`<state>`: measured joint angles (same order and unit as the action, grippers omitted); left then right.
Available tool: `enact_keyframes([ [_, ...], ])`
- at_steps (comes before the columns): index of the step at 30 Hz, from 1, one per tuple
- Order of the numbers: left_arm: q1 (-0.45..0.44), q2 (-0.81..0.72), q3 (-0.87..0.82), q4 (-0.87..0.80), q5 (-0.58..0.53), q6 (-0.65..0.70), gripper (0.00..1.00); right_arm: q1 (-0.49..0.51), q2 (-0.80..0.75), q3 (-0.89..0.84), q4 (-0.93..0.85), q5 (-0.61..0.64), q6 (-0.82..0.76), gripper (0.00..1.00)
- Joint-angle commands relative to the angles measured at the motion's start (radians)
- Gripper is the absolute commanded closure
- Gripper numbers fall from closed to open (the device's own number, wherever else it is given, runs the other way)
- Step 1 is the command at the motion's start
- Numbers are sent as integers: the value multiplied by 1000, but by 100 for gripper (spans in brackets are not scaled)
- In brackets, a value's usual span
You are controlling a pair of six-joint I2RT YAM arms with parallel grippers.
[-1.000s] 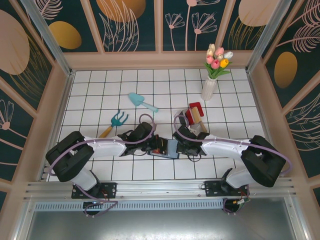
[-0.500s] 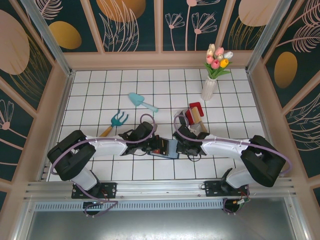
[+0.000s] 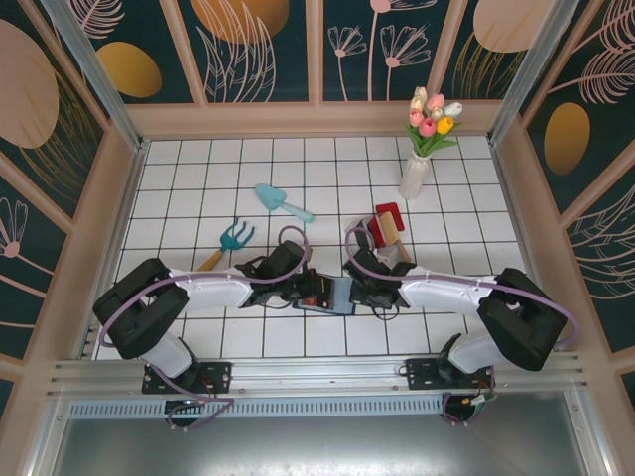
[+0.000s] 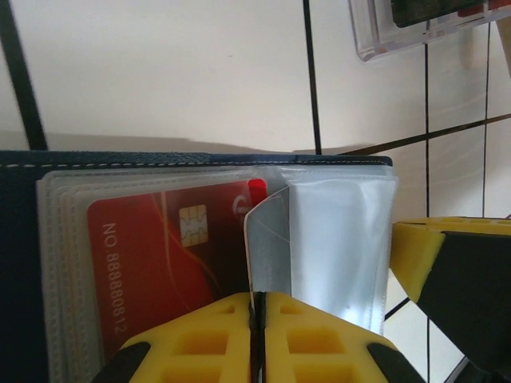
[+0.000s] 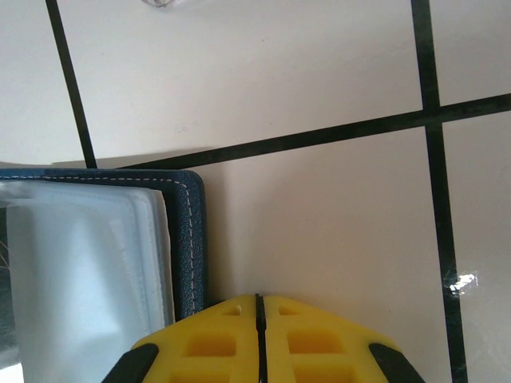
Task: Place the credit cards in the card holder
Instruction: Insert the credit card into the card slot.
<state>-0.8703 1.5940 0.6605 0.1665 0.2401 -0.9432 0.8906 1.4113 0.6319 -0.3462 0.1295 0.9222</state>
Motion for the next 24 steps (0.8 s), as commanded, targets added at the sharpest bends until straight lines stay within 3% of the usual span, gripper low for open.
enact_keyframes([
  [1,-13,51,17,-30,75,23,88,-2,24,-21,46,-36,-4,94],
  [12,-13,46,5,-30,81,22,80,-5,8,-25,51,-36,-2,94],
  [16,-13,19,2,-79,34,26,75,-11,-6,-30,36,-23,1,94],
  [24,-12,-14,-10,-102,7,21,75,-26,-22,-43,41,-37,-5,93],
])
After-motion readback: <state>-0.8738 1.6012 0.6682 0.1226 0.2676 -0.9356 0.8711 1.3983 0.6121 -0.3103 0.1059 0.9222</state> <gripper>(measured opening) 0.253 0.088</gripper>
